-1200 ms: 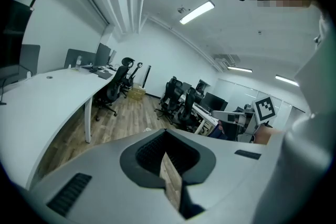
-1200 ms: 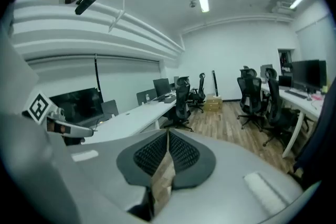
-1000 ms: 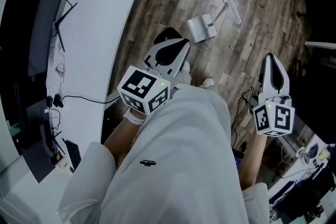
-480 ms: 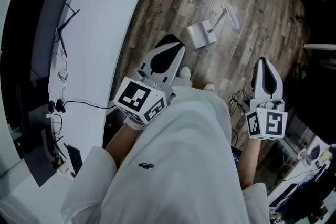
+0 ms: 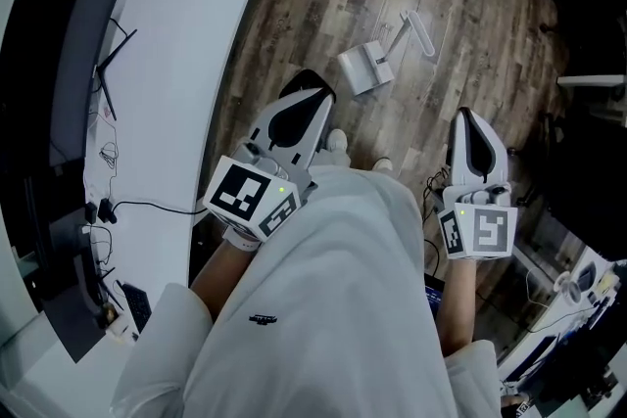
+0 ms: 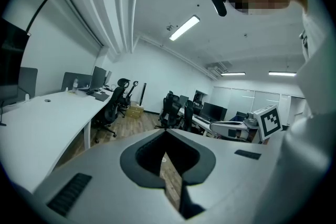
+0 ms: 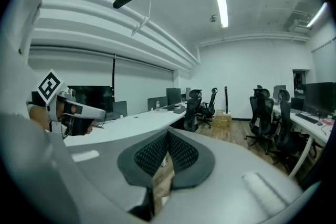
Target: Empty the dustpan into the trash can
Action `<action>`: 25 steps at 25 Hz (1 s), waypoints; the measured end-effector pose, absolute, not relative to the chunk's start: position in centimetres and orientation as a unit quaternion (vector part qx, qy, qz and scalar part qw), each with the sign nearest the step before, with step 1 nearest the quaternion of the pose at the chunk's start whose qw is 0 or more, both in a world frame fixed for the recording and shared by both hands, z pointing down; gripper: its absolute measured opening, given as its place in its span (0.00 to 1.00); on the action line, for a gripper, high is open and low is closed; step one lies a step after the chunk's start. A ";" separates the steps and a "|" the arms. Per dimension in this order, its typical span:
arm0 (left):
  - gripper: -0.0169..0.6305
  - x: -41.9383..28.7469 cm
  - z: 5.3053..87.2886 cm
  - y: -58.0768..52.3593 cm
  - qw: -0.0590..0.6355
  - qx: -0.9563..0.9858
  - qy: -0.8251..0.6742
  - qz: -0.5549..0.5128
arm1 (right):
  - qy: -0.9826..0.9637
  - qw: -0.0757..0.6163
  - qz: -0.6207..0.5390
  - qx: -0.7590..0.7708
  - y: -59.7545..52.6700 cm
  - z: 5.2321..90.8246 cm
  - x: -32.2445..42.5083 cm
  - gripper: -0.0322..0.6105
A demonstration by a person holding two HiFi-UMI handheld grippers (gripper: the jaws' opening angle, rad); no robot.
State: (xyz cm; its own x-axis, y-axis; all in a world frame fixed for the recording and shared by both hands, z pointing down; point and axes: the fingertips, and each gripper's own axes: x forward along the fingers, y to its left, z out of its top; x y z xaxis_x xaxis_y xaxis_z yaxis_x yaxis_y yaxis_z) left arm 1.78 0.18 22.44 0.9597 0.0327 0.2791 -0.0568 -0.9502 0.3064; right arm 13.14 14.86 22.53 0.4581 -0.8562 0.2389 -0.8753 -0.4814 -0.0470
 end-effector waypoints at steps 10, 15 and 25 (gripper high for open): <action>0.04 1.6 22.5 0.5 0.159 0.977 -0.002 0.141 | -0.507 0.038 0.122 0.852 14.6 22.7 12.5 0.07; 0.04 1.4 23.1 0.6 0.151 0.978 0.001 0.147 | -0.502 0.046 0.129 0.854 14.7 23.5 12.0 0.07; 0.04 1.4 22.4 1.5 0.152 0.979 0.007 0.139 | -0.486 0.048 0.127 0.863 16.5 23.1 12.0 0.07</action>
